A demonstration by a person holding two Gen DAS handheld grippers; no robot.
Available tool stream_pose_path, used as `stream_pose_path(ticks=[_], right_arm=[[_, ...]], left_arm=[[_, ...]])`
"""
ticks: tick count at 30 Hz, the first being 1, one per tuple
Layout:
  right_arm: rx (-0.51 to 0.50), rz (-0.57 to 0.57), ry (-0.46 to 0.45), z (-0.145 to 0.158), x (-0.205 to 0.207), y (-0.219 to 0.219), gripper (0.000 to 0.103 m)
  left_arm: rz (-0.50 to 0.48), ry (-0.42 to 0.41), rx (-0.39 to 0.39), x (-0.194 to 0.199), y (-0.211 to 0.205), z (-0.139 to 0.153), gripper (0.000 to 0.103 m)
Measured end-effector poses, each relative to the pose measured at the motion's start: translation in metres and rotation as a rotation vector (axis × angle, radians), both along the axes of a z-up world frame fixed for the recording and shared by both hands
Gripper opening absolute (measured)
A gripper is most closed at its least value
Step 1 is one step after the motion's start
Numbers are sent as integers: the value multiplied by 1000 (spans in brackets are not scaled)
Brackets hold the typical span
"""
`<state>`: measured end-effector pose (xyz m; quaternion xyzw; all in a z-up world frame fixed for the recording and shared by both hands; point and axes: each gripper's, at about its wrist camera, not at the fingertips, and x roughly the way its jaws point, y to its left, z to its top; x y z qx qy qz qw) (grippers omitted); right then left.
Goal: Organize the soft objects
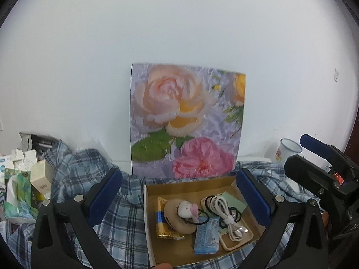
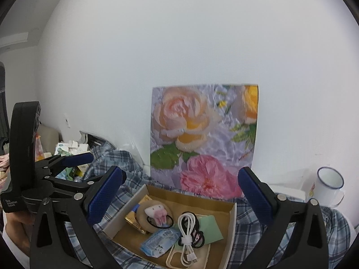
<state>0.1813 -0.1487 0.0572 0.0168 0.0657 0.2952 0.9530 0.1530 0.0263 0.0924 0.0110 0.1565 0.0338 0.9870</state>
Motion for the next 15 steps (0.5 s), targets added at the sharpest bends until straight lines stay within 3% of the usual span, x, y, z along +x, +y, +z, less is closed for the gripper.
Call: stream_pose_path(ticks=[15], right_arm=[[46,-4,-86,47,-53,-16,103]], left_arm=[[14,-85,55,-50,-25,43,103]])
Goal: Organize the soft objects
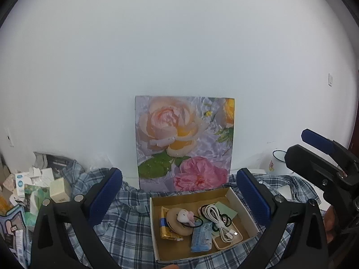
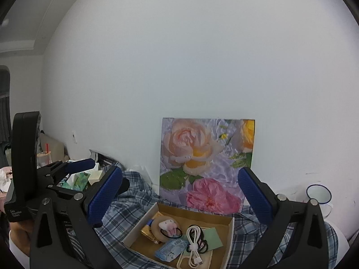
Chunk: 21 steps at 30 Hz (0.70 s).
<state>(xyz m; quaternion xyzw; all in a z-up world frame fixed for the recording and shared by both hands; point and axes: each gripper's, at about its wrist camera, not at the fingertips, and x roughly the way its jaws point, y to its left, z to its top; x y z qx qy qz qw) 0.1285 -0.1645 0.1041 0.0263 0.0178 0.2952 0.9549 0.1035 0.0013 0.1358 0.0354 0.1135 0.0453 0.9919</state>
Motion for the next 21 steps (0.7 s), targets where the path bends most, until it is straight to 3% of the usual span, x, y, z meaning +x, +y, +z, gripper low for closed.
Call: stream_pose_path(ticks=[13,21], right_arm=[[-12,-3,-53,21,-38,-4,103],[-93,32,-64,7,-65,-10,103]], left_arm=[[-25,-85,-20,-44,-5,27,103],[-35,-79,40,-75,-9,14,103]])
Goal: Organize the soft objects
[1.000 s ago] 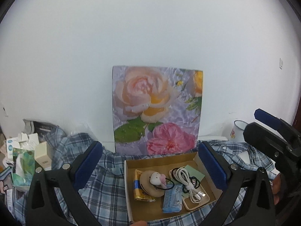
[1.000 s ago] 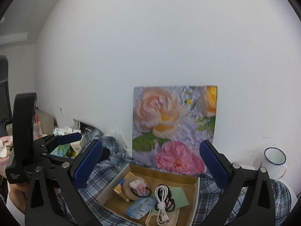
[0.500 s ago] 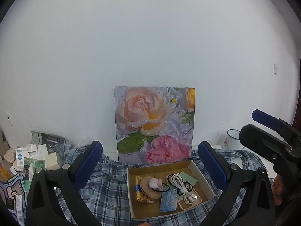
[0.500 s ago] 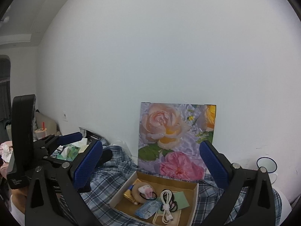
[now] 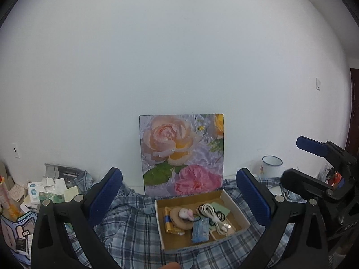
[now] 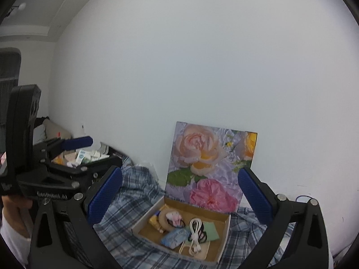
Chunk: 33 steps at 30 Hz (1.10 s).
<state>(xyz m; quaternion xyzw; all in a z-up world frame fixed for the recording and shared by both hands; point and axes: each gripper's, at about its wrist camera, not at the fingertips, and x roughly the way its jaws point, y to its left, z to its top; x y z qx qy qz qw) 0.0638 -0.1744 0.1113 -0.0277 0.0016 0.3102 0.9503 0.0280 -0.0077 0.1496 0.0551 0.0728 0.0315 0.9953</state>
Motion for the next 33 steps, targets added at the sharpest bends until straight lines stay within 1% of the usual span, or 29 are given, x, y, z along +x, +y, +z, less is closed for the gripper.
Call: stream_pose_path(ticks=[3,10,15,22,24,33], right_arm=[[-4,21,-1,-13,-12,-5,103],[1,51,30,-52,-25,-20,103],[10,51,84,-77,-19,-29,103],[1,35,144,-110,-8,-28,103],[7,31,144,-117,-7,-27,103],[-58,27,169,-140,3,-9,103]], left_arm=[[-6,7,-4,-10,0,-10,103],[-7,83,-24,-21,6,-50,103],[-7,135,-33,-19,9,-80,103],[13,194,-22,-11,11,-114,103],[23,205,-26,-8,14,-122,103],[53,256,-22,1,21,-151,103]])
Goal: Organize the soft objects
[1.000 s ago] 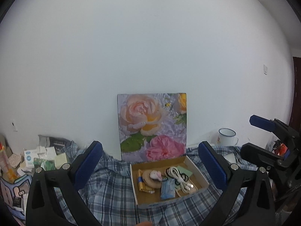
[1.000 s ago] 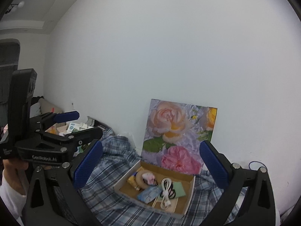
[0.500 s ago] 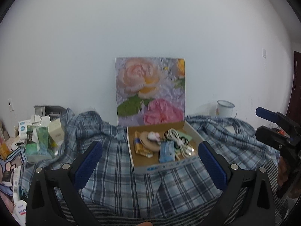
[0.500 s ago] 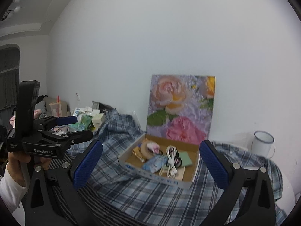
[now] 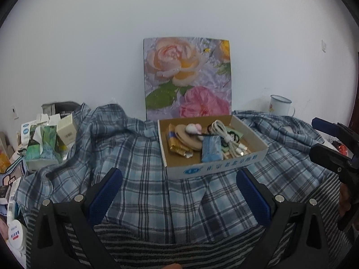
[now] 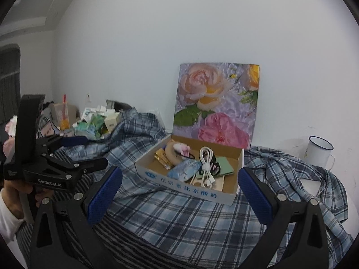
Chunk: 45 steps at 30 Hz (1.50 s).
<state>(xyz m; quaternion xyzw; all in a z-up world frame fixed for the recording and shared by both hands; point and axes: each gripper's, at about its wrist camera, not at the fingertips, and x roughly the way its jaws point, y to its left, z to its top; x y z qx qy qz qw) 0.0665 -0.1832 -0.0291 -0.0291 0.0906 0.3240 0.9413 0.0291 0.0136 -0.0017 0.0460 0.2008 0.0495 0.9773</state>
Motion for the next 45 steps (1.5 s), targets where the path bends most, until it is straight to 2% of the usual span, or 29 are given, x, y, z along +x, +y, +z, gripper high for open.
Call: stream_pose_path(ticks=[7,15,24,45], right_arm=[[-6,28,61,-18,11,6,103],[-94,36,120,-38,20,21,103],[-107,53,186,-45,32,23,103],[-106,52,197,-46,32,24,103]], left_arm=[[3,32,-20,10,7,-16,103],[31,64,21,16,3,-28,103],[21,94,37,20,0,-32,103],[21,97,49,20,-1,-33,103]])
